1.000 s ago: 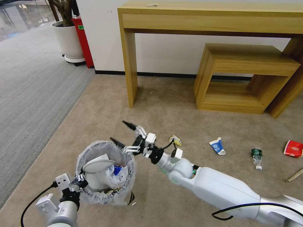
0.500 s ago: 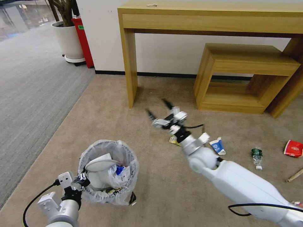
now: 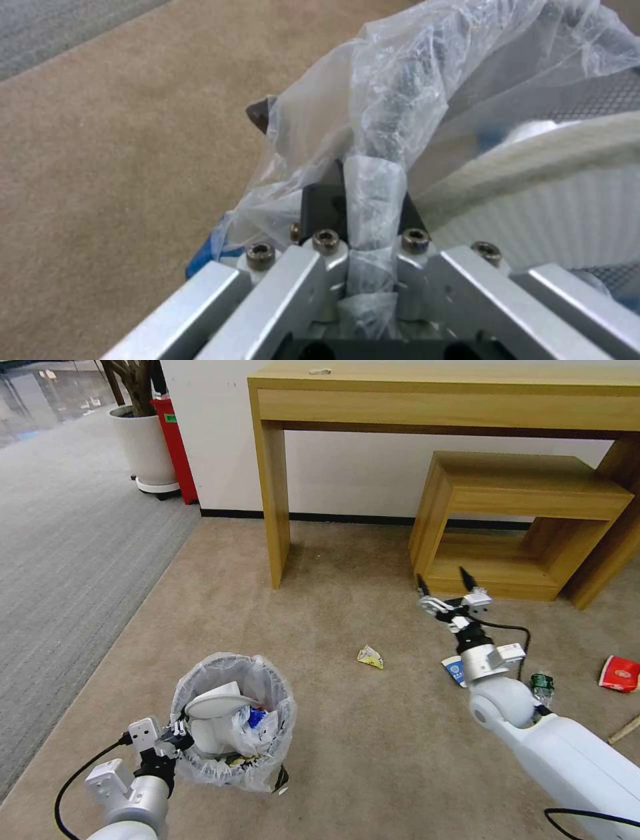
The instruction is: Pick up the trash bin and place the garbage on the floor into it.
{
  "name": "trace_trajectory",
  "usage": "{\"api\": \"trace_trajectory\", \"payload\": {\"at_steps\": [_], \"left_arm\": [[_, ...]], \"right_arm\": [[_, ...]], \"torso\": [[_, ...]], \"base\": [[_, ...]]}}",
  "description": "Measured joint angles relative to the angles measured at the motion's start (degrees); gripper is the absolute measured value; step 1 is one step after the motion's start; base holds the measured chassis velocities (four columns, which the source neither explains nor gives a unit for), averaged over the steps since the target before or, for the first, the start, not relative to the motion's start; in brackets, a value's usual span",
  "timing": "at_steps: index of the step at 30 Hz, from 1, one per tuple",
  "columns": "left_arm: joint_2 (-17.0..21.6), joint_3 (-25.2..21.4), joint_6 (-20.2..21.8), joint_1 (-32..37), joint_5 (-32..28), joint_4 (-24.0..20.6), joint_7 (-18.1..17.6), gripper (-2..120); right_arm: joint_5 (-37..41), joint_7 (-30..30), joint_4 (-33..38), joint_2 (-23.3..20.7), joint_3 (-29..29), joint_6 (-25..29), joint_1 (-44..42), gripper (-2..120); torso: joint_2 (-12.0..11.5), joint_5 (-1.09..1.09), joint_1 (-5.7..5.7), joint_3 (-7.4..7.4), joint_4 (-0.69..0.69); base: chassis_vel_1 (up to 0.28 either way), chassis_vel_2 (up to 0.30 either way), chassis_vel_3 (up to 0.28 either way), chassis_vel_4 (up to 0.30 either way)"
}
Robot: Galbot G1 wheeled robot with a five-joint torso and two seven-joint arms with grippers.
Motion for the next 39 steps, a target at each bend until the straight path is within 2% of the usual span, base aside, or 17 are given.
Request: {"api": "trace_trajectory", "payload": {"at_steps": [1, 2, 5, 8, 20, 39], "left_arm": [[0.04, -0.39, -0.1, 0.14, -0.01, -0.19, 0.01, 0], [0.04, -0.39, -0.1, 0.14, -0.01, -0.19, 0.01, 0], [0.2, -0.72, -0.21, 0.15, 0.06, -0.37, 0.01, 0], [0.34, -0.72, -0.26, 0.11, 0.08, -0.37, 0.01, 0], [1.18, -1.12, -0.32, -0.14, -0.16, 0.05, -0.1, 0], [2.3, -2.13, -0.55, -1.08, -1.57, 1.3, -0.56, 0]], "right_arm": [[-2.21, 3.7, -0.28, -0.59, 1.17, -2.92, -0.78, 100], [-2.21, 3.7, -0.28, -0.59, 1.17, -2.92, -0.78, 100], [-5.8, 10.04, -0.24, -0.98, 3.52, -8.21, -2.64, 100], [-7.48, 11.61, -0.8, -0.51, 4.54, -8.71, -3.44, 100], [-10.04, 11.36, -3.6, 1.49, 5.31, -5.67, -4.01, 100], [-11.84, 10.6, -6.31, 4.13, 3.93, -3.85, -2.45, 100]], "torso": [[0.0, 0.0, 0.0, 0.0, 0.01], [0.0, 0.0, 0.0, 0.0, 0.01], [0.0, -0.01, 0.0, 0.0, 0.01], [0.0, -0.01, 0.0, 0.0, 0.01], [0.0, -0.01, 0.0, 0.0, 0.01], [0.0, -0.02, 0.0, 0.0, 0.0]], "base": [[0.0, 0.0, 0.0, 0.0], [0.0, 0.0, 0.0, 0.0], [0.0, 0.0, 0.0, 0.0], [0.0, 0.0, 0.0, 0.0], [0.0, 0.0, 0.0, 0.0], [0.0, 0.0, 0.0, 0.0]]}}
